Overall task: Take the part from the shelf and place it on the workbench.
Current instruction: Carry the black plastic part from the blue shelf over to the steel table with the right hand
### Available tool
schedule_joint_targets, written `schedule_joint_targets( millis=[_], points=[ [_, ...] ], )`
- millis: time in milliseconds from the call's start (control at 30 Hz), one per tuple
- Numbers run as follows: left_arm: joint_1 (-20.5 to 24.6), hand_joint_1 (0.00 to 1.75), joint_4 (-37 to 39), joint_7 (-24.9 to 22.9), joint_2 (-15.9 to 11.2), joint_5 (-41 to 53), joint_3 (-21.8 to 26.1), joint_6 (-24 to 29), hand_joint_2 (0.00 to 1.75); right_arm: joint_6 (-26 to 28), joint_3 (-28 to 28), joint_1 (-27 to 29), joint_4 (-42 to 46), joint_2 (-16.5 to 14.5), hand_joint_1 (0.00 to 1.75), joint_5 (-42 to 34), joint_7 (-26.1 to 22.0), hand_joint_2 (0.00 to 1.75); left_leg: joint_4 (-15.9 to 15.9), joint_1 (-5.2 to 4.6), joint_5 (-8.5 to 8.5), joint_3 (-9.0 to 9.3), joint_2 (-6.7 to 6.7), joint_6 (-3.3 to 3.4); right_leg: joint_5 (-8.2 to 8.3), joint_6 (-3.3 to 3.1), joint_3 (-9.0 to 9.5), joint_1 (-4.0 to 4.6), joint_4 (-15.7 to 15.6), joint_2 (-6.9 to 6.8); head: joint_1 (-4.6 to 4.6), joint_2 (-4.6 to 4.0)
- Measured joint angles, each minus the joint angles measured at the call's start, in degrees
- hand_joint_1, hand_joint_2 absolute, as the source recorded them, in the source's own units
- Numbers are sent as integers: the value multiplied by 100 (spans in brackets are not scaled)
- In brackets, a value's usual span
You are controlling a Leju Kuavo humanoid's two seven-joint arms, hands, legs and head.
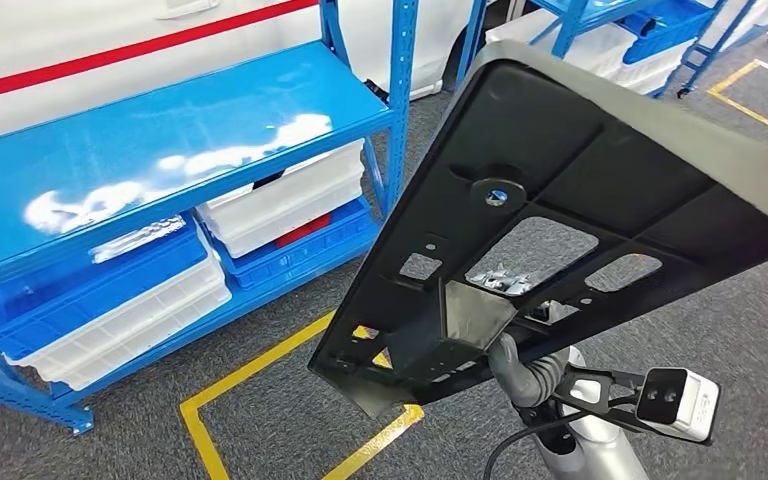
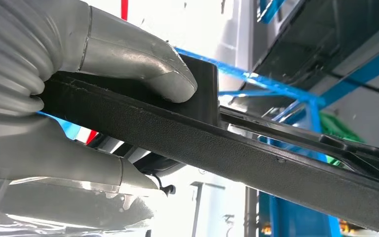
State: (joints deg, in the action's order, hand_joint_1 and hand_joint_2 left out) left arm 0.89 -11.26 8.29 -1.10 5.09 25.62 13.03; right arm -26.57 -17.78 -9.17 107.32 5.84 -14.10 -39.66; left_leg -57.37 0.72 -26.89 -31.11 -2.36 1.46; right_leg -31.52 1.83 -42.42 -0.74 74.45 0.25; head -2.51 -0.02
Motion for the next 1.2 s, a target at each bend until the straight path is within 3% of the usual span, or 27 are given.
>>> schedule_joint_targets(
  millis=[33, 67, 133, 200, 267, 333, 400, 467, 500, 567, 633, 700, 767, 800, 833, 900, 967, 1033, 1200],
  points=[
    [3, 0, 0, 14, -17, 33, 10, 34, 175, -71, 50, 41, 1, -3, 175, 20, -8, 175, -1, -6, -6, 5, -69, -3, 149, -13, 129, -1, -225, -34, 0, 0],
    [9, 0, 0, 36, -36, 73, 13, 67, 175, -156, 114, 82, 16, -7, 175, 38, -12, 175, -2, -13, -14, 17, -128, -11, 344, -41, 357, 7, -631, -115, 0, 0],
    [13, 0, 0, 80, -76, 144, 14, 109, 175, -329, 255, 140, 69, -32, 175, 57, -23, 175, -9, -43, -39, 37, -233, -49, 571, -124, 758, 63, -1386, -330, 0, 0],
    [13, 0, -2, 137, -128, 209, 15, 164, 175, -513, 386, 172, 130, -73, 175, 59, -37, 175, -11, -65, -62, 52, -344, -103, 587, -196, 852, 115, -1620, -373, -1, 0],
    [31, 0, -13, 218, -199, 276, 16, 218, 175, -751, 499, 206, 199, -105, 175, 63, -46, 175, -10, -65, -89, 78, -427, -164, 622, -255, 848, 100, -1651, -229, -1, 0],
    [47, 0, -27, 299, -274, 332, 18, 223, 175, -978, 564, 210, 288, -132, 175, 80, -54, 175, -216, -48, -257, 18, -239, -220, 664, -321, 869, 59, -1706, -112, -1, 0],
    [43, 0, -32, 371, -350, 371, 30, 202, 175, -1144, 581, 200, 368, -171, 175, 131, -57, 175, -878, -26, -634, -270, 69, -261, 686, -363, 870, 43, -1725, 4, -2, 0],
    [31, 0, -33, 428, -412, 385, 55, 173, 175, -1211, 582, 210, 414, -195, 175, 199, -55, 175, -1576, -18, -902, -601, 178, -291, 692, -377, 856, 47, -1719, 148, -2, 0],
    [25, 0, -33, 452, -432, 385, 74, 158, 175, -1206, 577, 213, 429, -196, 175, 226, -54, 175, -1672, -12, -871, -654, 191, -300, 694, -376, 852, 46, -1711, 226, -2, 0],
    [21, 0, -39, 492, -459, 386, 124, 129, 175, -1147, 538, 200, 451, -196, 175, 255, -53, 175, -1214, 13, -508, -458, 247, -312, 693, -360, 851, 41, -1681, 382, -2, 0],
    [22, 0, -47, 527, -485, 392, 176, 109, 175, -1069, 452, 150, 467, -195, 175, 287, -53, 175, -459, 60, -170, -137, 511, -304, 680, -316, 817, 46, -1616, 528, -2, 0],
    [28, 0, -49, 552, -496, 420, 207, 99, 175, -982, 366, 97, 473, -191, 175, 316, -53, 175, -128, 72, -97, -7, 681, -262, 691, -242, 748, 50, -1568, 659, -2, 0],
    [45, 0, -51, 551, -496, 472, 227, 74, 175, -855, 312, 81, 483, -174, 175, 363, -53, 175, -104, 57, -84, 1, 573, -188, 731, -160, 700, 37, -1575, 787, -1, 0],
    [55, 0, -54, 537, -495, 499, 235, 54, 175, -786, 296, 85, 496, -158, 175, 399, -54, 175, -85, 57, -65, 8, 502, -148, 712, -128, 671, 37, -1544, 753, -1, 0],
    [59, 0, -56, 519, -494, 524, 242, 39, 175, -729, 286, 90, 515, -142, 175, 445, -54, 175, -62, 63, -47, 13, 426, -102, 632, -98, 603, 41, -1421, 632, -1, 0],
    [54, 0, -59, 459, -492, 557, 258, 33, 175, -654, 271, 117, 563, -114, 175, 538, -54, 175, -36, 53, -28, 15, 268, -41, 297, -56, 305, 46, -813, 244, -1, 0],
    [41, 0, -59, 385, -489, 568, 281, 62, 175, -614, 248, 196, 607, -98, 175, 630, -54, 175, -36, 29, -35, 10, 111, -17, 9, -29, -47, 35, -90, 42, 0, 0],
    [37, 0, -59, 340, -488, 565, 294, 87, 175, -594, 231, 270, 633, -92, 175, 690, -54, 175, -37, 22, -42, 10, 16, -12, -50, -23, -190, 27, 204, 5, 0, 0],
    [38, 0, -59, 329, -488, 564, 296, 96, 175, -585, 223, 290, 642, -87, 175, 710, -55, 175, -37, 21, -44, 11, -7, -12, -28, -23, -188, 26, 205, 1, 0, 0]
  ],
)
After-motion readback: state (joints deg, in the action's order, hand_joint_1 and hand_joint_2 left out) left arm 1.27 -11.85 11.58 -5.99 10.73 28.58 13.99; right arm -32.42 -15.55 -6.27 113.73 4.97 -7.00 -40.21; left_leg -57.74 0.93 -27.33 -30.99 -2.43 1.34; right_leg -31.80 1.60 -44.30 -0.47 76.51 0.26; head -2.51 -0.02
